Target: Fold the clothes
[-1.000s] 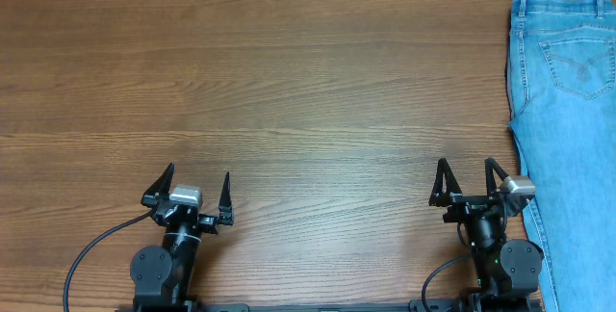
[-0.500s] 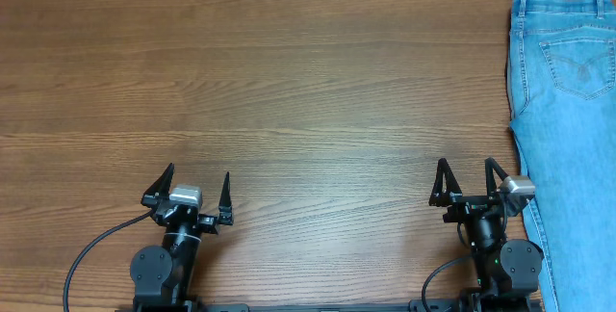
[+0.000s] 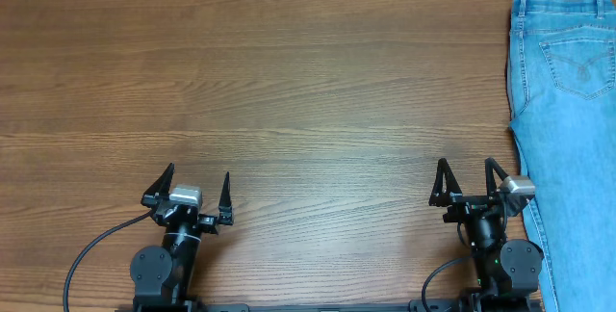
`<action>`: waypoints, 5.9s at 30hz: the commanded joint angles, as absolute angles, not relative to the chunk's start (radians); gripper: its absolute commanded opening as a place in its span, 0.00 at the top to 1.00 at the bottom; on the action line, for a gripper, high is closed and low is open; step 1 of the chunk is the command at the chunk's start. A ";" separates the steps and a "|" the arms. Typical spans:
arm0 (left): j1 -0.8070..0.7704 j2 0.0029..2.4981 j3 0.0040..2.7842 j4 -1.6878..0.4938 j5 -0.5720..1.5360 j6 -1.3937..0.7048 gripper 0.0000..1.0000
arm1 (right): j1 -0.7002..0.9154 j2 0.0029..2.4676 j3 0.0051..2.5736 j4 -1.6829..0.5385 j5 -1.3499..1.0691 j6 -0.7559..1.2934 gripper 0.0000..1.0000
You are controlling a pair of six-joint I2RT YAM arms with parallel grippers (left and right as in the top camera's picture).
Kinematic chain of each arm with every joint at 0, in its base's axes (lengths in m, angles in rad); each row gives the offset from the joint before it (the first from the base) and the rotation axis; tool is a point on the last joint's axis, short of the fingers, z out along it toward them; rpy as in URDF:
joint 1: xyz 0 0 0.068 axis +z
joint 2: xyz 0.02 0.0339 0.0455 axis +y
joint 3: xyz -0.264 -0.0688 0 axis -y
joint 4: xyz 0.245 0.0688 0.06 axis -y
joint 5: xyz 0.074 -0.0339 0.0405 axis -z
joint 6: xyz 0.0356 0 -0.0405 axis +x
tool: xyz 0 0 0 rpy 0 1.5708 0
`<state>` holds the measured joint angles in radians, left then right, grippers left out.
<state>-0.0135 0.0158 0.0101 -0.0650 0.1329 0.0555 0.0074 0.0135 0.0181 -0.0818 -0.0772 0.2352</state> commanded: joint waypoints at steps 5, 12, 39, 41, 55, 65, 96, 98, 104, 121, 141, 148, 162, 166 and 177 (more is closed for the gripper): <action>-0.012 0.006 0.005 -0.067 0.120 0.068 0.00 | 0.011 0.006 0.008 -0.023 -0.251 0.440 0.00; -0.012 0.006 0.005 -0.067 0.120 0.068 0.00 | 0.011 0.007 0.008 -0.047 -0.475 0.773 0.00; -0.012 0.006 0.005 -0.067 0.120 0.068 0.00 | 0.011 0.670 0.590 -0.063 -0.240 0.281 0.00; -0.012 0.006 0.005 -0.067 0.120 0.068 0.00 | 0.010 0.822 0.725 -0.144 -0.165 0.237 0.00; -0.012 0.006 0.005 -0.067 0.120 0.068 0.00 | -0.124 2.000 1.950 -0.931 0.141 0.121 0.00; -0.012 0.006 0.005 -0.067 0.120 0.068 0.00 | -0.154 2.182 1.951 -0.660 0.334 -0.044 0.00; -0.012 0.006 0.005 -0.067 0.120 0.068 0.00 | -0.233 2.546 1.952 -0.250 0.580 -0.060 0.40; -0.012 0.006 0.005 -0.067 0.120 0.068 0.00 | -0.233 2.546 1.952 -0.249 0.553 -0.059 0.39; -0.012 0.006 0.005 -0.067 0.120 0.068 0.00 | -0.210 2.546 1.957 -0.247 0.523 -0.049 0.34; -0.012 0.006 0.005 -0.067 0.120 0.068 0.00 | -0.199 2.545 2.024 -0.318 0.451 0.087 0.43; -0.012 0.006 0.005 -0.067 0.120 0.068 0.00 | -0.216 2.531 2.025 -0.384 0.452 0.089 0.96; -0.012 0.006 0.005 -0.067 0.120 0.068 0.00 | -0.216 2.405 2.025 -0.402 0.443 0.134 0.96; -0.012 0.006 0.005 -0.067 0.120 0.068 0.00 | -0.143 2.244 2.025 -0.526 0.440 0.123 0.96; -0.012 0.006 0.005 -0.067 0.120 0.068 0.00 | -0.072 2.240 2.025 -0.542 0.405 0.096 0.96; -0.012 0.006 0.005 -0.067 0.120 0.068 0.00 | 0.255 2.241 2.023 -0.570 0.130 0.145 0.96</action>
<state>-0.0135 0.0151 0.0093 -0.0658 0.1257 0.0559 0.1650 2.3024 2.0064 -0.5930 0.3031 0.1009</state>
